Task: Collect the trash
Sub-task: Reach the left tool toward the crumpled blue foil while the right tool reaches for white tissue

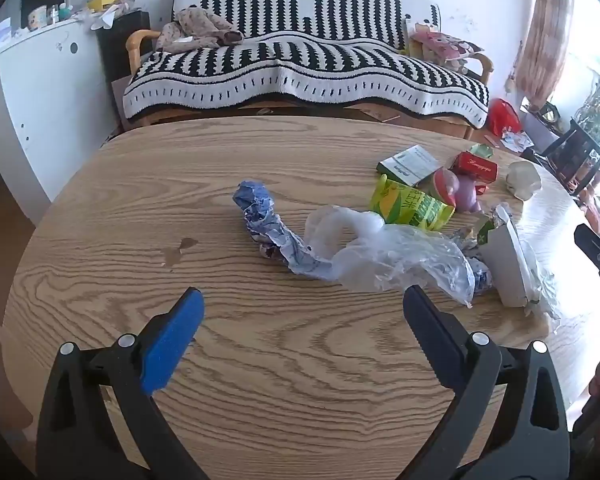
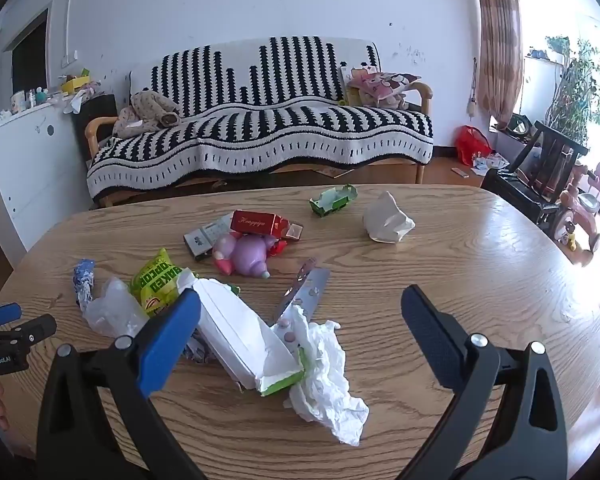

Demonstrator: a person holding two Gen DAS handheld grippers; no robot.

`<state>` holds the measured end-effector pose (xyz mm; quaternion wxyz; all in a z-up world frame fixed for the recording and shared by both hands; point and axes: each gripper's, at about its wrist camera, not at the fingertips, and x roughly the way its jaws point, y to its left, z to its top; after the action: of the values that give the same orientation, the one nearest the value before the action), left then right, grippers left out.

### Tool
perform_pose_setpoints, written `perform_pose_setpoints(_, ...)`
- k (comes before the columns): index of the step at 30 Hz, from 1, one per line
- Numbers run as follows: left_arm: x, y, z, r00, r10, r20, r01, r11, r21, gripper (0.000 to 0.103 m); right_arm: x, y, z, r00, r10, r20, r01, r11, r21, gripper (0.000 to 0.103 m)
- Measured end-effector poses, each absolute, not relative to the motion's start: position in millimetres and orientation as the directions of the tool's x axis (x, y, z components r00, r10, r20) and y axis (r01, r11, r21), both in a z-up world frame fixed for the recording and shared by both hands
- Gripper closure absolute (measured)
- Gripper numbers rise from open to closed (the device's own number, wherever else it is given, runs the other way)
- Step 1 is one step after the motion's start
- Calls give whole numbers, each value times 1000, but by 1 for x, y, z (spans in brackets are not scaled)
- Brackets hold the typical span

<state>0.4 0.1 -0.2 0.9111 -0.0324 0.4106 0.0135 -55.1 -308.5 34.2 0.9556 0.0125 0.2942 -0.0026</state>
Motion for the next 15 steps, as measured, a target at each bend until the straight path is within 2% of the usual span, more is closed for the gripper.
perform_pose_setpoints(15,1,0,-4,657,0,-754,-63,997,-54,6,-57,-309,34,826,5,-563,10,1000,23,6)
